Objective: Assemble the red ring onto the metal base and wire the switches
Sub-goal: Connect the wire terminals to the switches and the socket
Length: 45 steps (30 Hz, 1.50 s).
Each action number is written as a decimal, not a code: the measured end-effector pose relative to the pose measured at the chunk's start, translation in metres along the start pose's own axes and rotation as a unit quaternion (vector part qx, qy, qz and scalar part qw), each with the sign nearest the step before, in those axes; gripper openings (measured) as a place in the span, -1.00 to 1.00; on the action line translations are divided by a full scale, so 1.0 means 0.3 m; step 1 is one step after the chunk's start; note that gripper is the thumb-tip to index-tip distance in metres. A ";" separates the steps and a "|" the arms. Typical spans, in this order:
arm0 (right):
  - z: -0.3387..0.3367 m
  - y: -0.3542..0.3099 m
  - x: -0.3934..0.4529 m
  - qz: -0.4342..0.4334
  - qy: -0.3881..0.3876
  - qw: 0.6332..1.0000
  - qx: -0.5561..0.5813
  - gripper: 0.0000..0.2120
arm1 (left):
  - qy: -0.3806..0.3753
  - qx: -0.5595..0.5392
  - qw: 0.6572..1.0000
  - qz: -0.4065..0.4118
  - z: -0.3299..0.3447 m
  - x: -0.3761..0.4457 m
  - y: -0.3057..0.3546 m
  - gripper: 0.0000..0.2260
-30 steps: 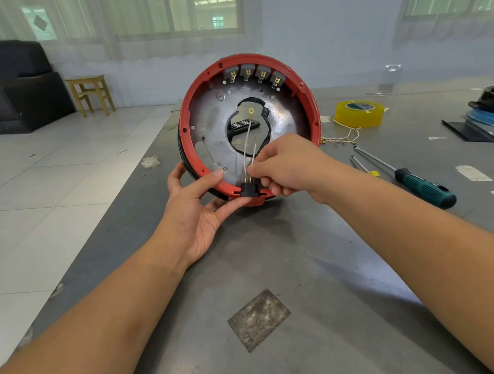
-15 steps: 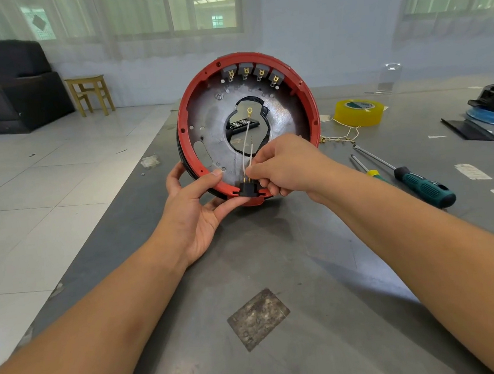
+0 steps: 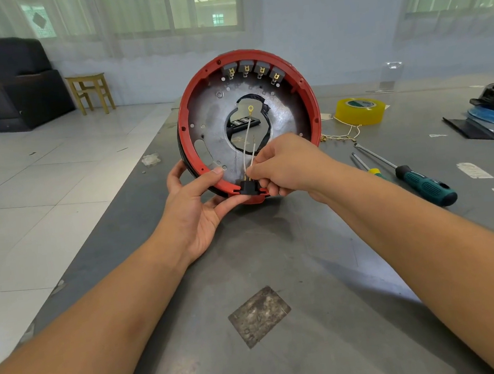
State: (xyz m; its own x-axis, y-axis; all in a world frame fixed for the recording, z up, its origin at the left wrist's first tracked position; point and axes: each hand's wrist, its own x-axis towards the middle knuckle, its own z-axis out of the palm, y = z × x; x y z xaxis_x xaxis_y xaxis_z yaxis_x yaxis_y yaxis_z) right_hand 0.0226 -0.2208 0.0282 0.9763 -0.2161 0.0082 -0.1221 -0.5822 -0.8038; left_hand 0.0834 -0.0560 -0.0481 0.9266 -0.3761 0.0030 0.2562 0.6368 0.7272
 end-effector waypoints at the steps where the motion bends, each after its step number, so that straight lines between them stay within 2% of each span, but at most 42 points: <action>1: 0.001 0.001 0.000 -0.001 -0.001 1.000 0.002 -0.89 | 0.001 0.001 1.000 0.000 0.000 0.001 0.000 -0.41; 11: -0.012 0.014 0.009 -0.009 -0.004 1.000 0.023 -0.89 | 0.008 0.006 1.000 -0.004 0.004 0.001 0.002 -0.38; 15: -0.027 0.033 0.011 -0.080 0.054 0.995 -0.030 -0.92 | 0.019 0.005 1.000 -0.008 0.003 0.004 0.003 -0.41; 17: -0.031 0.058 0.004 -0.143 0.113 0.976 -0.116 -0.87 | 0.021 -0.002 1.000 -0.008 0.002 0.004 0.002 -0.42; 19: -0.023 0.095 -0.010 -0.196 0.152 0.945 -0.214 -0.74 | 0.022 -0.004 1.000 -0.005 0.000 0.003 0.000 -0.43; 22: 0.003 0.158 -0.042 -0.213 0.180 0.890 -0.362 -0.47 | 0.027 0.002 1.000 -0.002 0.005 0.004 -0.002 -0.44; 23: 0.010 0.179 -0.048 -0.210 0.188 0.873 -0.398 -0.44 | 0.032 0.003 0.999 -0.002 0.008 0.003 -0.001 -0.45; 26: 0.021 0.241 -0.044 -0.250 0.197 0.856 -0.408 -0.55 | 0.042 0.011 0.999 0.000 0.013 0.001 0.000 -0.47; 30: 0.018 0.267 -0.037 -0.294 0.201 0.870 -0.340 -0.70 | 0.055 0.092 0.994 0.018 0.032 -0.009 -0.012 -0.46; 32: 0.019 0.266 -0.043 -0.297 0.212 0.871 -0.330 -0.70 | 0.076 0.214 0.972 0.063 0.041 -0.017 -0.012 -0.44; 34: 0.021 0.265 -0.054 -0.301 0.217 0.870 -0.324 -0.68 | 0.098 0.378 0.912 0.127 0.031 -0.022 -0.009 -0.33; 36: 0.026 0.260 -0.067 -0.298 0.220 0.874 -0.313 -0.69 | 0.107 0.482 0.855 0.158 0.015 -0.020 -0.007 -0.25; 40: 0.040 0.248 -0.086 -0.277 0.213 0.890 -0.292 -0.69 | 0.122 0.549 0.815 0.138 0.012 -0.013 -0.012 -0.39; 43: 0.043 0.237 -0.091 -0.268 0.196 0.895 -0.299 -0.67 | 0.146 0.626 0.759 0.103 0.013 -0.006 -0.017 -0.45; 45: 0.043 0.234 -0.092 -0.264 0.183 0.893 -0.315 -0.65 | 0.151 0.649 0.740 0.089 0.008 -0.007 -0.018 -0.48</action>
State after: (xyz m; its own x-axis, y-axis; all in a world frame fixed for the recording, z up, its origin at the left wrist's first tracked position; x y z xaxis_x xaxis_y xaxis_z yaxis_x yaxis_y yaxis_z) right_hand -0.0107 -0.2456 -0.0361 0.8176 0.0449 0.5741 0.1501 -0.9791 -0.1372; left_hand 0.0793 -0.0602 -0.0503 0.9834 -0.0720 0.1666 -0.1761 -0.5988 0.7813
